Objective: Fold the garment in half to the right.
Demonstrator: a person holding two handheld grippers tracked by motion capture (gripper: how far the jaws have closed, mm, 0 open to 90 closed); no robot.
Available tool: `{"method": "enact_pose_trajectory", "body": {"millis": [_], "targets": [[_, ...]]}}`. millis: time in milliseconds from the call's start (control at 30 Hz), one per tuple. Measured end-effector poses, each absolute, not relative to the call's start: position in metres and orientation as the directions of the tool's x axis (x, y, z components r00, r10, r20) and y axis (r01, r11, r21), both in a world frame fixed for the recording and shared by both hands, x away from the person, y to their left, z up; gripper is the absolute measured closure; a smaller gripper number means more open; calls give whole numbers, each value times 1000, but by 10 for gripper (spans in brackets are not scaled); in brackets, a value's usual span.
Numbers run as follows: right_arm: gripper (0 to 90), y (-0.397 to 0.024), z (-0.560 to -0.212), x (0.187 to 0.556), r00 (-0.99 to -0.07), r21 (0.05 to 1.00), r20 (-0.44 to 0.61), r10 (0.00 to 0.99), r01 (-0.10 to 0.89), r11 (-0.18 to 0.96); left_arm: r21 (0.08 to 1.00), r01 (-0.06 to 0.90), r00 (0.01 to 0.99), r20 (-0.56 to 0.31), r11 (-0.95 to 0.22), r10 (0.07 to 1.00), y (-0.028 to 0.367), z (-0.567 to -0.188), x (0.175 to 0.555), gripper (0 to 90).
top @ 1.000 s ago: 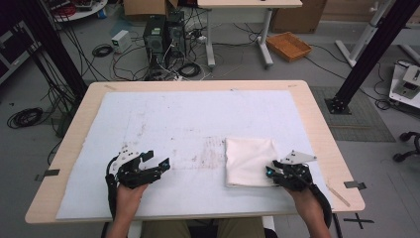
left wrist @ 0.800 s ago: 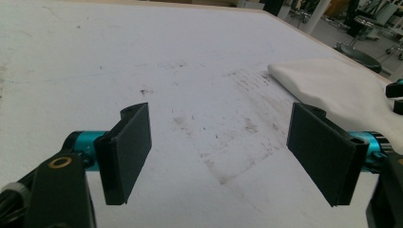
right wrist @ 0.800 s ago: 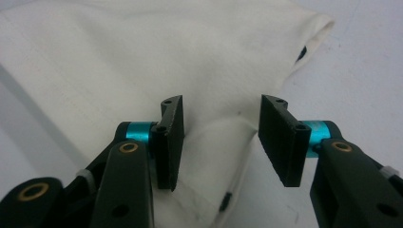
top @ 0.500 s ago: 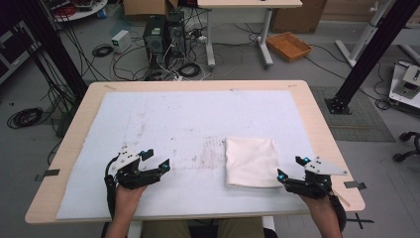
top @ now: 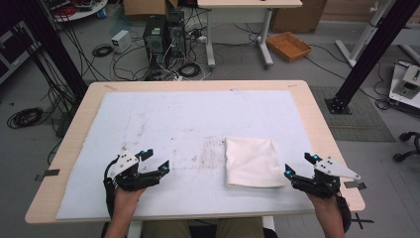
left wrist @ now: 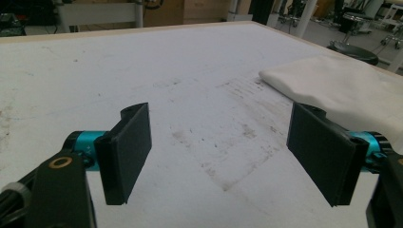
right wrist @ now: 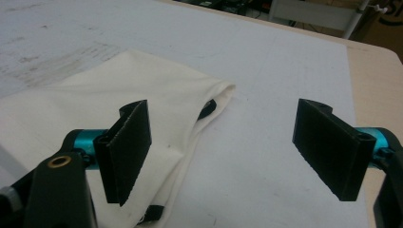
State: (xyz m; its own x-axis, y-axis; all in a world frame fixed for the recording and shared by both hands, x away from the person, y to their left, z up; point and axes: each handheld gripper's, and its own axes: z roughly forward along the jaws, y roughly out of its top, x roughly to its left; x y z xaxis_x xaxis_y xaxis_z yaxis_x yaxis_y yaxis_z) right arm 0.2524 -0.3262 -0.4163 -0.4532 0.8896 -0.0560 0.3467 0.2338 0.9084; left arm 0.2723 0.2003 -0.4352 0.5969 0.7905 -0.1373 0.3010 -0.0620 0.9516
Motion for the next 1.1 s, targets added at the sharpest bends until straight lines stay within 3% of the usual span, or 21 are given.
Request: {"method": "enact_pose_trajectory", "body": {"millis": [1100], "targets": [[204,-327,-416,249,-447,916,-40,894,341,212,957,288,605,-157,-30,780,203,-435,269,231]]}}
